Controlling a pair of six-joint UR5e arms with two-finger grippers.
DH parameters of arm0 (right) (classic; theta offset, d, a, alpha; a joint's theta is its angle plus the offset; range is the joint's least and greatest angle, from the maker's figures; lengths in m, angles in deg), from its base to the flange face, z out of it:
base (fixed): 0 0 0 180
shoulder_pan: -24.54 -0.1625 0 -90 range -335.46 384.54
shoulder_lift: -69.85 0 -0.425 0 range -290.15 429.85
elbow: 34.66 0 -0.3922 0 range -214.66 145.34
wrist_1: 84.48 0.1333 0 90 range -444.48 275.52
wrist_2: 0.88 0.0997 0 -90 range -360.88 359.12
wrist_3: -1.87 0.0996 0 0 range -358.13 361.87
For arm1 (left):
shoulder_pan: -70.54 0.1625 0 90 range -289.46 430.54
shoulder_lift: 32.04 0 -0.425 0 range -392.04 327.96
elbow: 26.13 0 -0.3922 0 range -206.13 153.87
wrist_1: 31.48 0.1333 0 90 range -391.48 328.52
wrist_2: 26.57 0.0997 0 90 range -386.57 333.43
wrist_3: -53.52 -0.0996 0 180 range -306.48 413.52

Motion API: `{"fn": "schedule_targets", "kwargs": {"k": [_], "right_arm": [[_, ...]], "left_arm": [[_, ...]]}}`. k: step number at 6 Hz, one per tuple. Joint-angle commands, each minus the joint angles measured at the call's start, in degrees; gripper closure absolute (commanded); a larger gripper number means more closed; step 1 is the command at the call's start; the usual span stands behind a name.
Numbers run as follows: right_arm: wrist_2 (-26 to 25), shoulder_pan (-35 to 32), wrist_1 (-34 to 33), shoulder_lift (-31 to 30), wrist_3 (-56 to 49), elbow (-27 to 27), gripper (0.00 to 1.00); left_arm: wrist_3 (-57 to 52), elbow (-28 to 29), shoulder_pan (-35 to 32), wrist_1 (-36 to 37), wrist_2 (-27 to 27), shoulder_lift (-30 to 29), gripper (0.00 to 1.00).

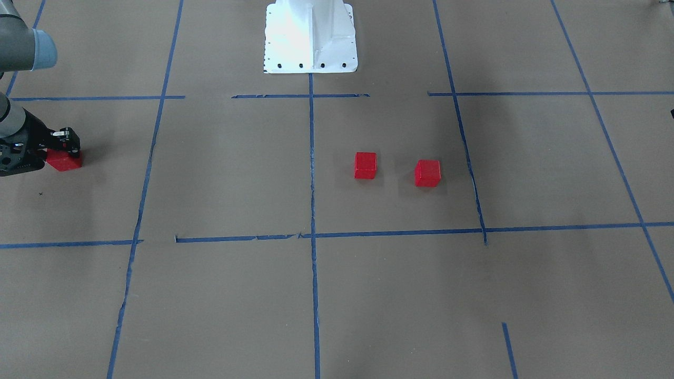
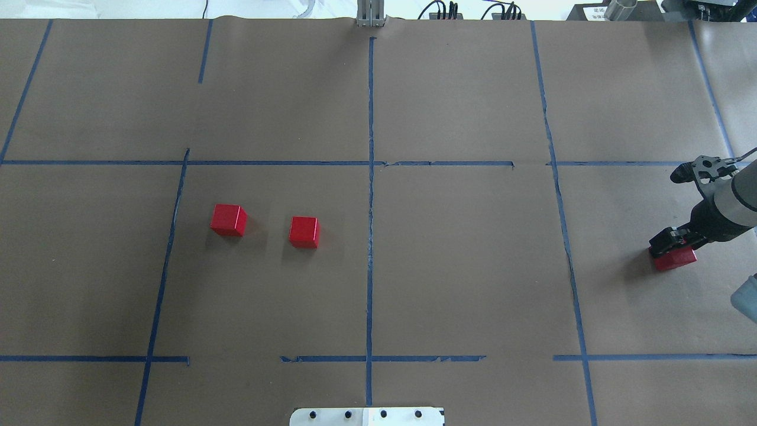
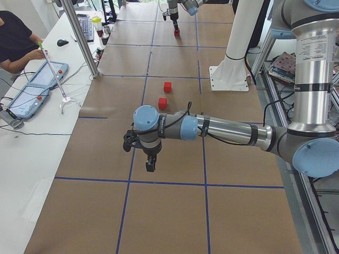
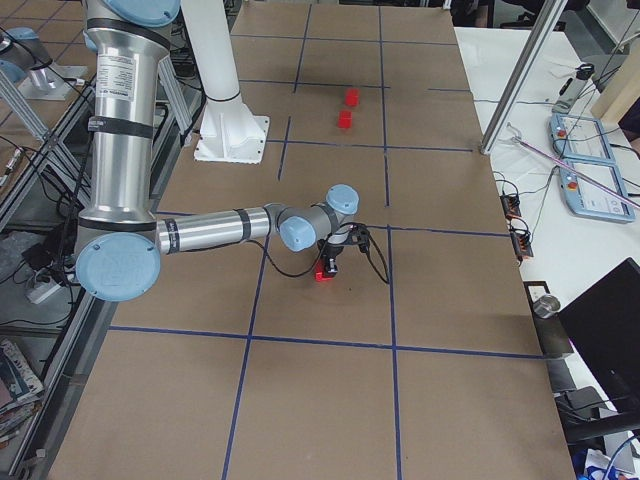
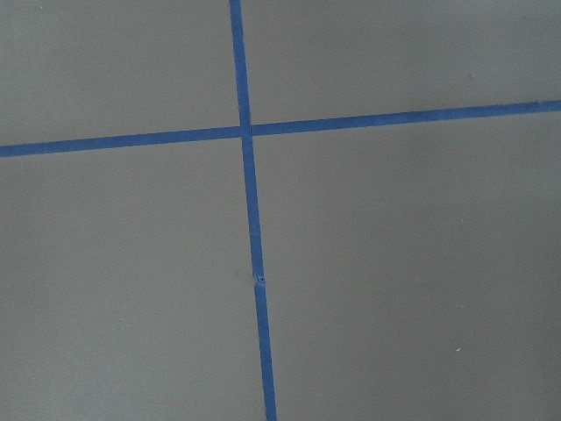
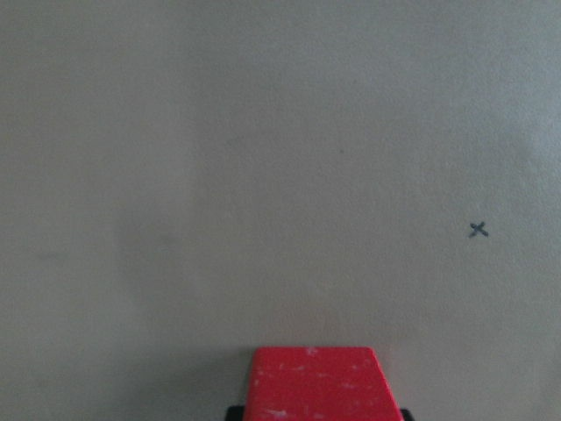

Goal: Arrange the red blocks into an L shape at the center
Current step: 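Carry the red cube with the right gripper toward the table center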

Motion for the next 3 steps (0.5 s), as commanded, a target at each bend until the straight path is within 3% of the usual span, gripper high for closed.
{"fn": "schedule_targets", "kwargs": {"k": [1,3], "right_arm": [[-0.3,0.1,-0.2,0.3,0.6,4.4,0.96],[-0.3,3.1,-0.6,6.7,13.0,9.9,0.98]], "left_arm": [[0.0,-0.1,0.0,0.0,0.0,-0.1,0.00],[0.1,-0.2,0.0,0.0,-1.9,0.0,0.00]]}}
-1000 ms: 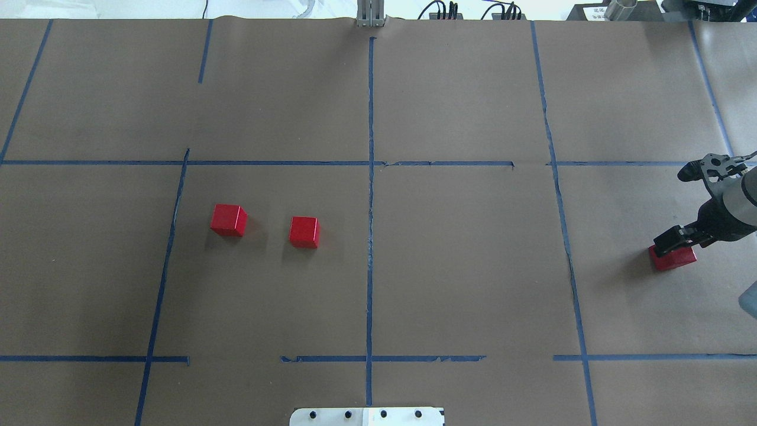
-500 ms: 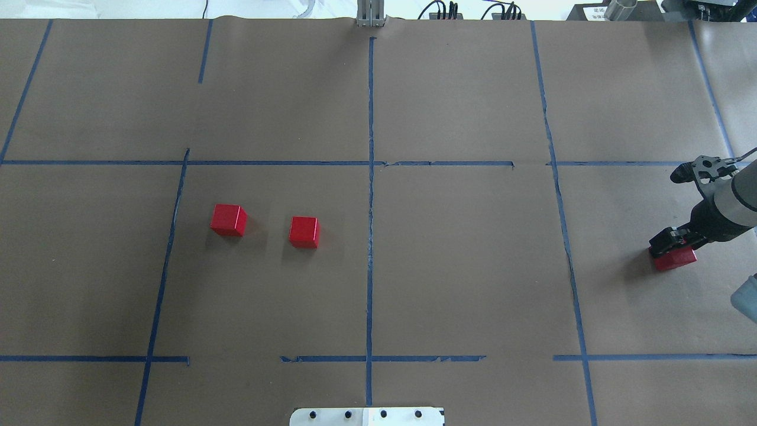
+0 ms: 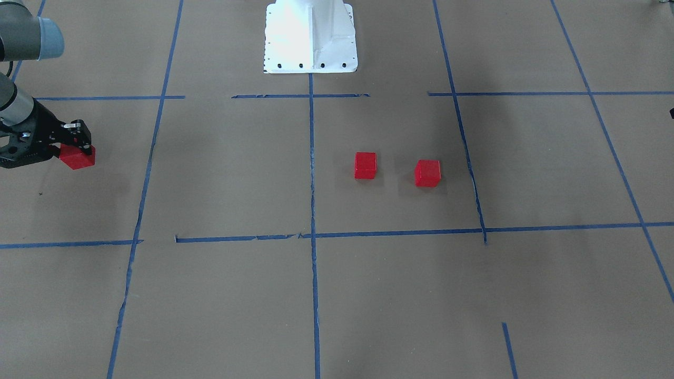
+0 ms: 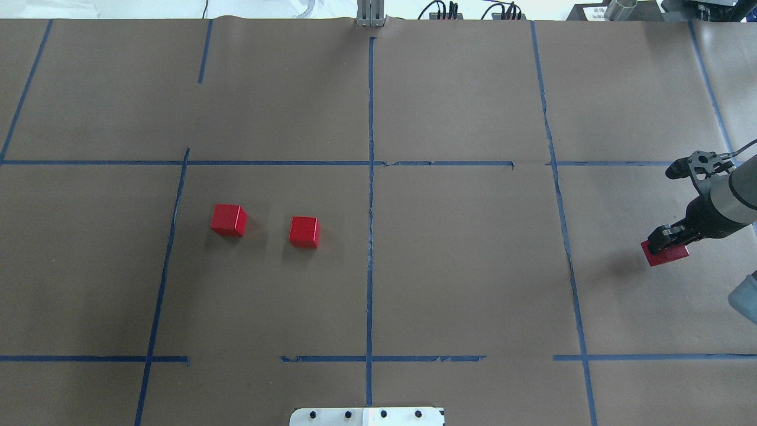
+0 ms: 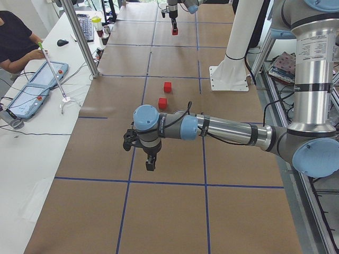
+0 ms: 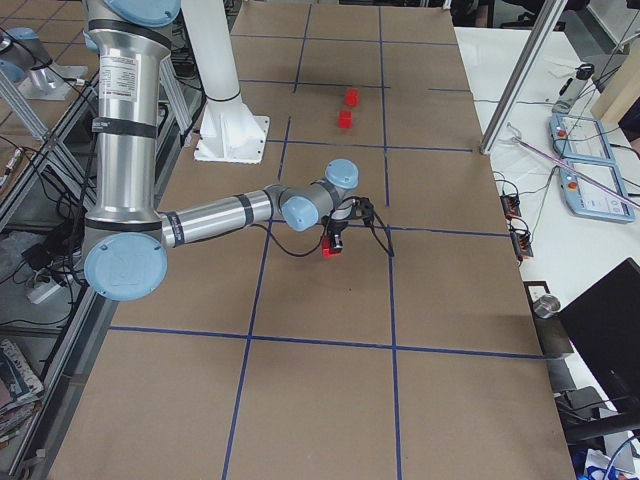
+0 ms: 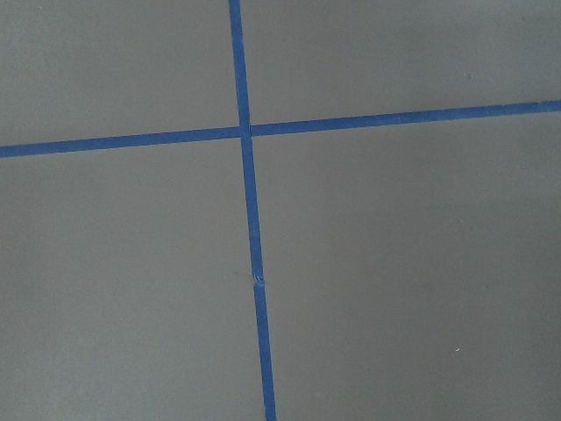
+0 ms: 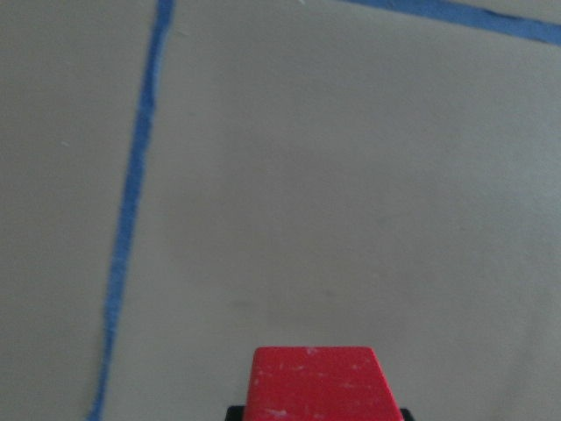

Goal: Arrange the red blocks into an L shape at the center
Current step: 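Carry the red cube with the right gripper toward the table center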

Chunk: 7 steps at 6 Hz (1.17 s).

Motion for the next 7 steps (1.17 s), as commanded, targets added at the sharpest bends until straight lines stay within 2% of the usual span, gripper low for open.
{"fn": "schedule_targets", "kwargs": {"k": [1,2,4,5,6,7], "right_arm": [[-1.9,7.9,-0.4,10.1,16.8,2.1,0.98],[-6.4,14.6,-1.2,18.0,27.4,0.8,0.99],[-12.3,21.4,-11.9,35.0,36.5,-5.5,1.00],[-13.8,23.1,-10.4,39.3,44.6,-10.9,1.00],[-15.2,24.3,-9.4,44.8,45.5,-16.7,1.00],[-16.6,25.4,-9.4,46.4,45.6,-18.7,1.00]], "left_arm": [[0.0,-0.1,0.0,0.0,-0.7,0.0,0.00],[-0.1,-0.1,0.0,0.0,-0.7,0.0,0.00],[-0.6,0.0,0.0,-0.2,-0.7,0.1,0.00],[-0.5,0.2,0.0,-0.2,-0.7,0.2,0.00],[-0.4,0.1,0.0,-0.2,-0.7,0.1,0.00],[-0.2,0.0,0.0,-0.1,-0.7,0.2,0.00]]}}
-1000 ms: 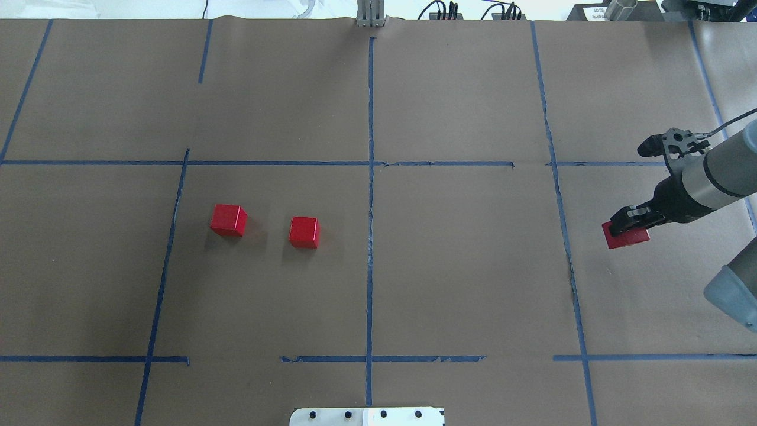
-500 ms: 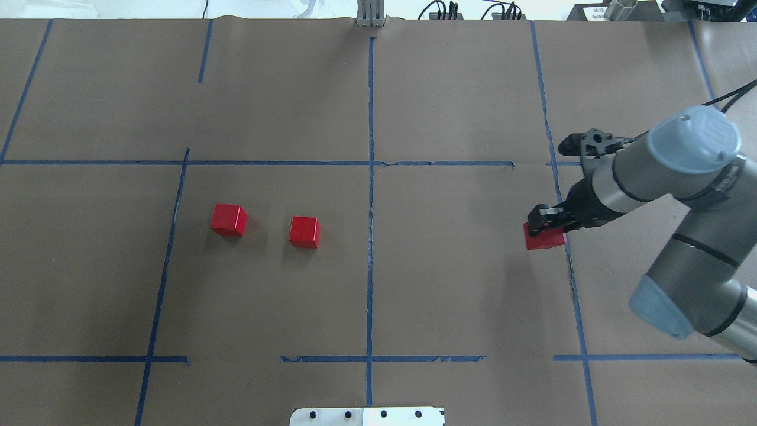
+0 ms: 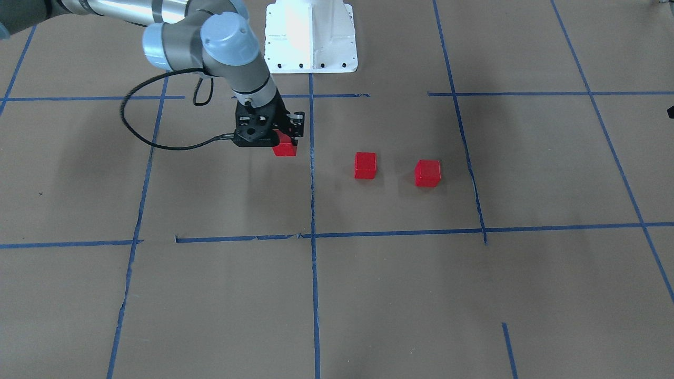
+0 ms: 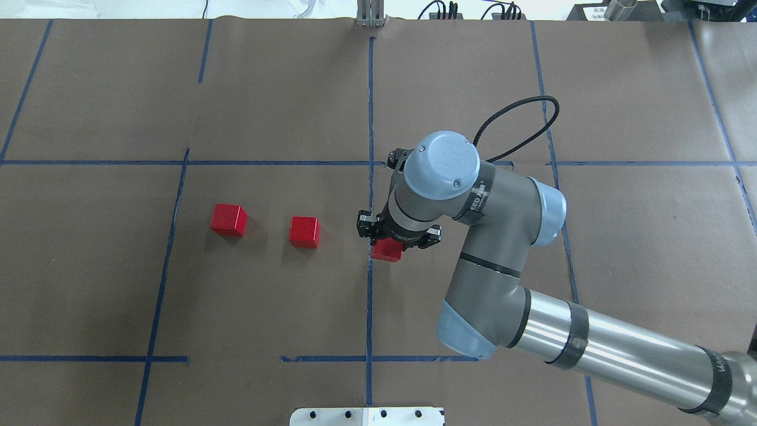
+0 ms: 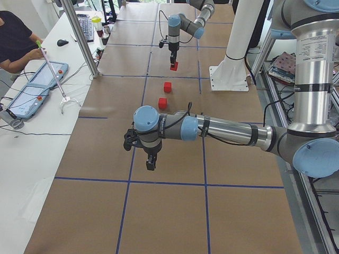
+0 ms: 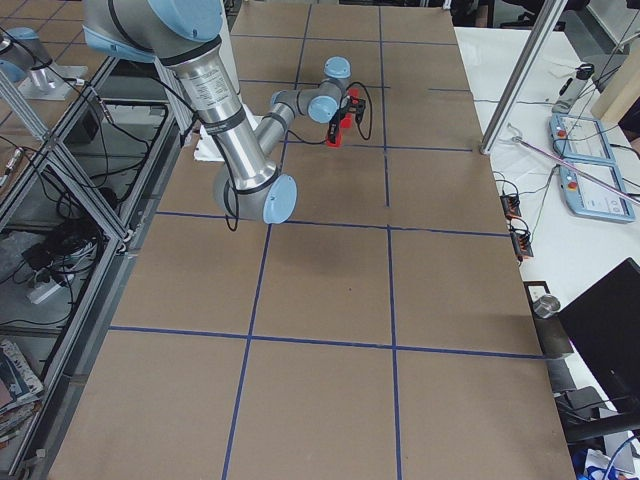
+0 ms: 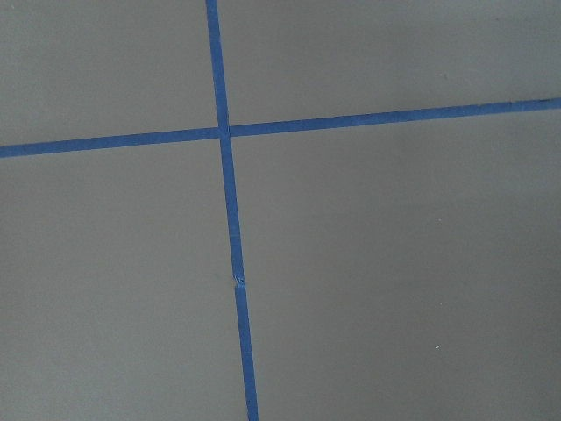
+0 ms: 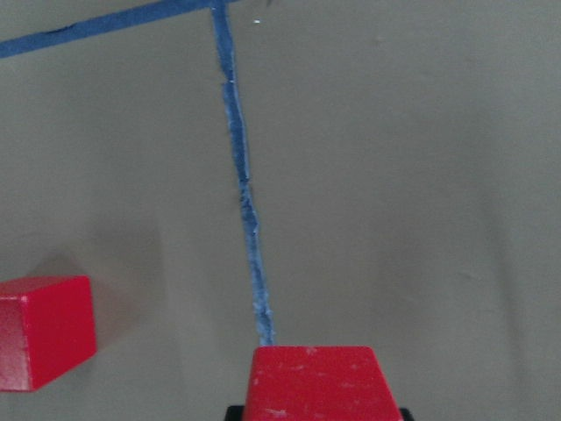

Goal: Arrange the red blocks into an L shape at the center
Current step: 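Carry the red cube with the right gripper toward the table center, then lower the red cube at the center and open the right gripper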

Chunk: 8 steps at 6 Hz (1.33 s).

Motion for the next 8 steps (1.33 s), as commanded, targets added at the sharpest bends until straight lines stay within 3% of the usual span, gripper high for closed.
{"fn": "schedule_targets", "kwargs": {"k": [1,6,8], "right_arm": [[-3.6,2.3,-0.1,3.2,1.0,-3.9,1.00],[-5.4,2.3,-0.8,3.4,-1.8,-5.6,0.98],[-5.4,2.3,-0.8,3.3,-5.9,-5.7,0.83]], "left_arm": [[0.2,0.0,0.0,0.1,-0.1,0.1,0.00],[0.7,-0.2,-0.1,0.1,-1.3,0.1,0.00],[0.7,-0.2,-0.1,0.1,-1.3,0.1,0.00]]}}
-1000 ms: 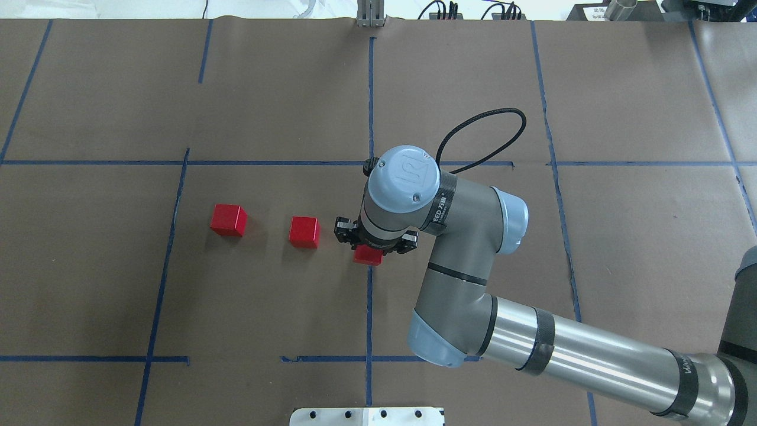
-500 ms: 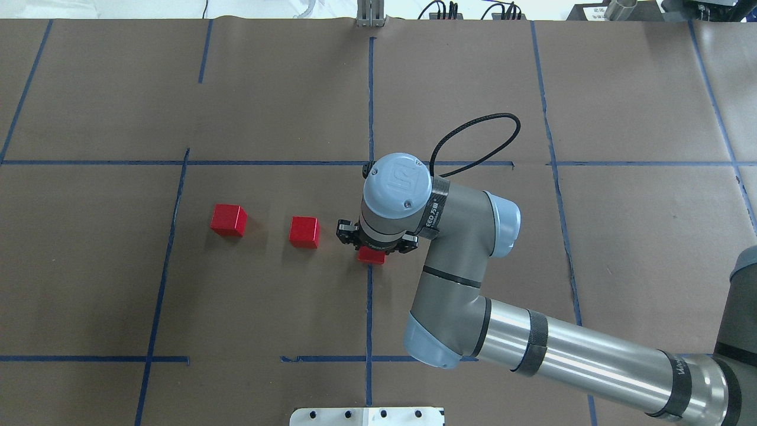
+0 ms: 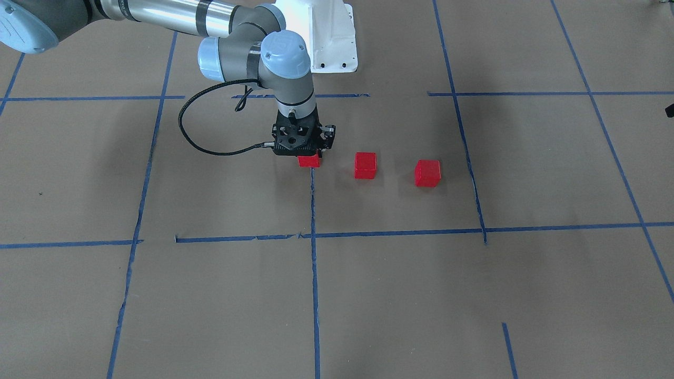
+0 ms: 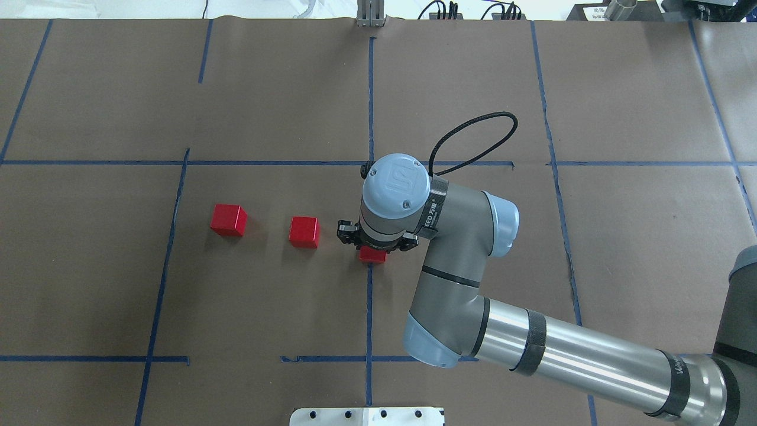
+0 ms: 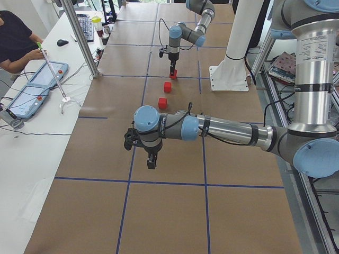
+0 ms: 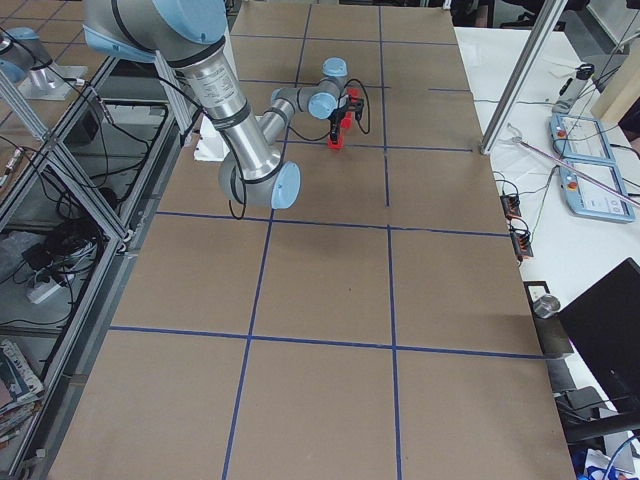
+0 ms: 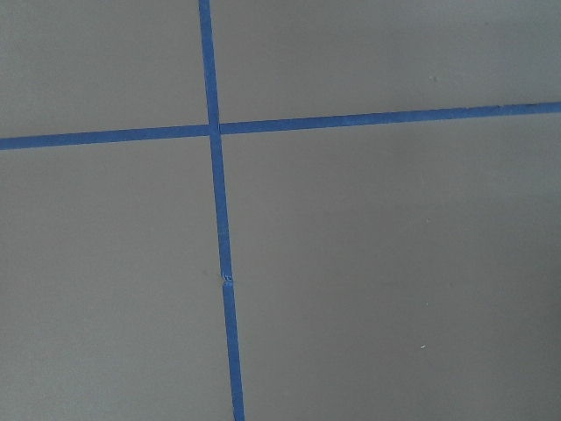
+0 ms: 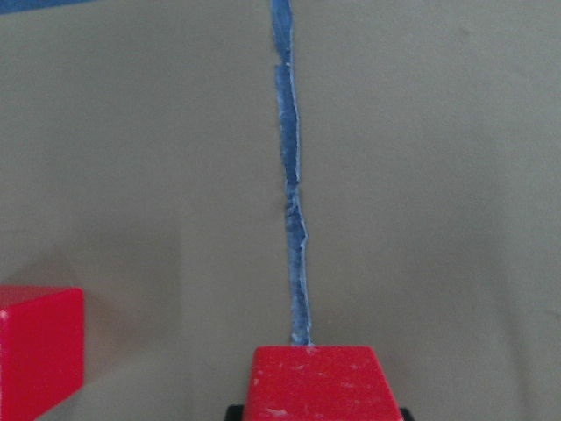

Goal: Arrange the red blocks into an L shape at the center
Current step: 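Lower the red cube at the center and open the right gripper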

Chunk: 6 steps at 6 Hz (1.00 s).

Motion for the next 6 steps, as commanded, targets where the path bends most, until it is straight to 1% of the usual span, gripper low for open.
{"fn": "schedule_targets", "kwargs": {"k": [1,2,3,4,6], "right_arm": [[-0.6,0.0,0.0,0.0,-1.8,0.0,0.80],[-0.8,0.0,0.0,0.1,-1.8,0.0,0.62],[-1.7,0.3,-0.1,0.1,-1.7,-0.1,0.04],[-2.3,0.4,-0.1,0.2,-1.6,-0.2,0.00],[-2.3,0.3,-0.1,0.6,-1.8,0.5,0.00]], "left_arm": [[0.0,0.0,0.0,0.0,0.0,0.0,0.00],[0.0,0.1,0.0,0.0,0.0,0.0,0.00],[0.0,0.0,0.0,0.0,0.0,0.0,0.00],[0.0,0.0,0.0,0.0,0.0,0.0,0.00],[0.0,0.0,0.1,0.0,0.0,-0.1,0.00]]}}
